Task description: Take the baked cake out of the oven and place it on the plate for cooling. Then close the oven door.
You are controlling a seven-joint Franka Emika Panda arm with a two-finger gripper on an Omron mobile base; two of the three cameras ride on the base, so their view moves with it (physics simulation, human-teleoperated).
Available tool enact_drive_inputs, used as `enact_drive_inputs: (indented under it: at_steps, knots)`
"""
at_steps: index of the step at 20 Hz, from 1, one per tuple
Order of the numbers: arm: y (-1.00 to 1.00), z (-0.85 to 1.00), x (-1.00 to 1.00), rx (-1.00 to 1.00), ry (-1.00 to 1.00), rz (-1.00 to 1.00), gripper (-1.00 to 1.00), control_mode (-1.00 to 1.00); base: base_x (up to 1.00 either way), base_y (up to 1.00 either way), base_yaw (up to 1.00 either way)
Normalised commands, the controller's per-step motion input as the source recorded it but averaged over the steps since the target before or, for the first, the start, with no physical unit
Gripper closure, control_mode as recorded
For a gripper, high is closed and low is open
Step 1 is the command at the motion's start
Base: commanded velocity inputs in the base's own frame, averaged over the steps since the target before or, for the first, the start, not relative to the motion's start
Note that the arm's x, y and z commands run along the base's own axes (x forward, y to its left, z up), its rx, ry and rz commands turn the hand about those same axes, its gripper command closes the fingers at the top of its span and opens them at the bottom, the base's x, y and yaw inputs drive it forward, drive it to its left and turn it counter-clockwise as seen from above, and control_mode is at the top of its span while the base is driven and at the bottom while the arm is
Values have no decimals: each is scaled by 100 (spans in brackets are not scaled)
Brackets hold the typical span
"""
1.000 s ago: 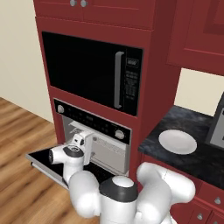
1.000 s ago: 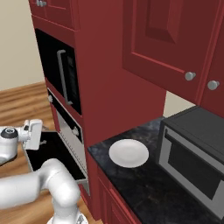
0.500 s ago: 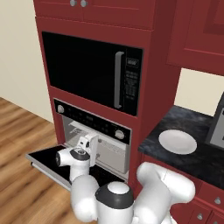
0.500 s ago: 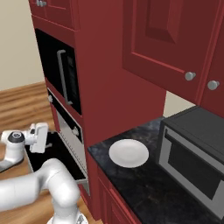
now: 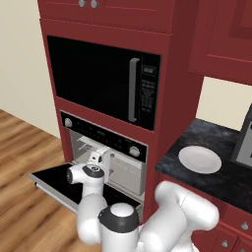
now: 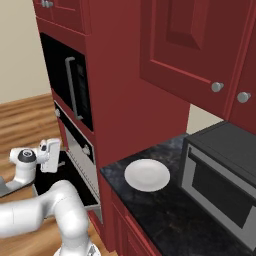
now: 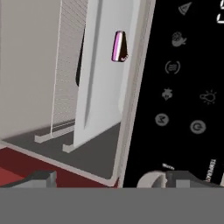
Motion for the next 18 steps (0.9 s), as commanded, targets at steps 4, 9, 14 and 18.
enact_drive_inputs:
  at_steps: [4, 9, 14, 18]
  knots:
    - [0, -40, 28, -2, 4, 1, -100, -100, 0, 0, 0]
    - [0, -33, 12, -2, 0, 0, -100, -100, 0, 0, 0]
    - [0, 0, 1, 0, -2, 0, -100, -100, 0, 0, 0]
    - [0, 0, 3, 0, -2, 0, -100, -100, 0, 0, 0]
